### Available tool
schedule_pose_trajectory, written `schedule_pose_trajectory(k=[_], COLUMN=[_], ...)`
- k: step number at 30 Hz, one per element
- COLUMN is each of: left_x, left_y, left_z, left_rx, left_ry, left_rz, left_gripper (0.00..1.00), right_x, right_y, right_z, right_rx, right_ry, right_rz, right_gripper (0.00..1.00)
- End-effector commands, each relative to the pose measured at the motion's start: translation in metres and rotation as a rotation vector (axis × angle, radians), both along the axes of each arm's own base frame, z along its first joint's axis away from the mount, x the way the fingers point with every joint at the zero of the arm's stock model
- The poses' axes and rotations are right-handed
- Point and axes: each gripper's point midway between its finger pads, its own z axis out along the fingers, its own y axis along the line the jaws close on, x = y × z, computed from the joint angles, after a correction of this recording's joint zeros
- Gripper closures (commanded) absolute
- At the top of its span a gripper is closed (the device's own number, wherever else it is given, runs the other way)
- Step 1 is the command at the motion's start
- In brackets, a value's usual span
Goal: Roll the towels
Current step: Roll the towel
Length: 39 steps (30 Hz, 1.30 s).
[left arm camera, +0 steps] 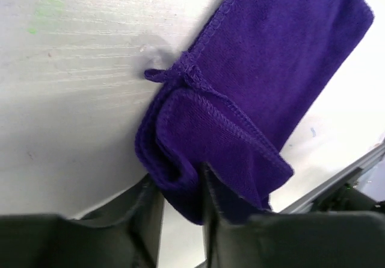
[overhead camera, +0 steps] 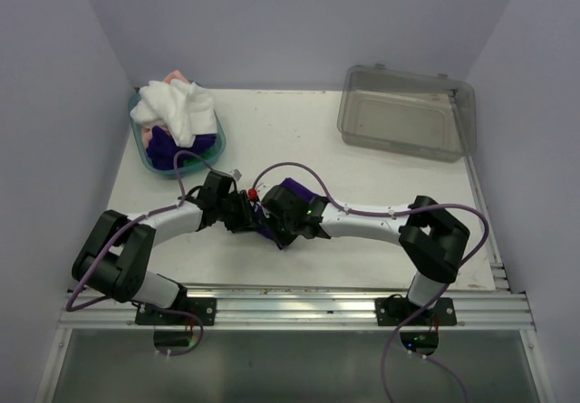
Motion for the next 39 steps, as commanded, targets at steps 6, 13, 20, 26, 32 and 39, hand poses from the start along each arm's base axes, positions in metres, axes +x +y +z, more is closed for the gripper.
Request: schedule_pose_trajectory(k=[6,13,20,26,32,39], left_x=[0.008,0.007,0.006,0.006,0.006,0.017], left_y=[0.005,0.004,0.006,0.005,0.003,0.008], left_z=[-0.001,-0.002,-0.004,-0.003,0.000,0.017], left_rx=[0.053,0.054,0.065,0.056,0.039,0.042], left_ry=[0.012,0.033,0.049,0.058,0.060,-0.002], left_rz=[0.033,0.038,0.045,0.058,0.063,0.072], left_gripper=[1.00,1.00,1.00,1.00,1.00,0.56], right_x=[-0.007,0.004,0.014,0.014,0.016,0.015], right_y=[0.006,0.021,0.033,0.043,0.047,0.050], right_z=[0.014,0.026,0.009,-0.006,-0.007,0.007], right_rx=[-0.024,-0.105,-0.117,-0.094,-0.007,0.167], right_ry=[-0.058,-0.217,-0.255,-0.245,-0.181,0.007], right_rz=[0.025,0.038,0.039,0.060,0.038,0.027], right_gripper=[0.44,0.40,0.46,0.62,0.87,1.00])
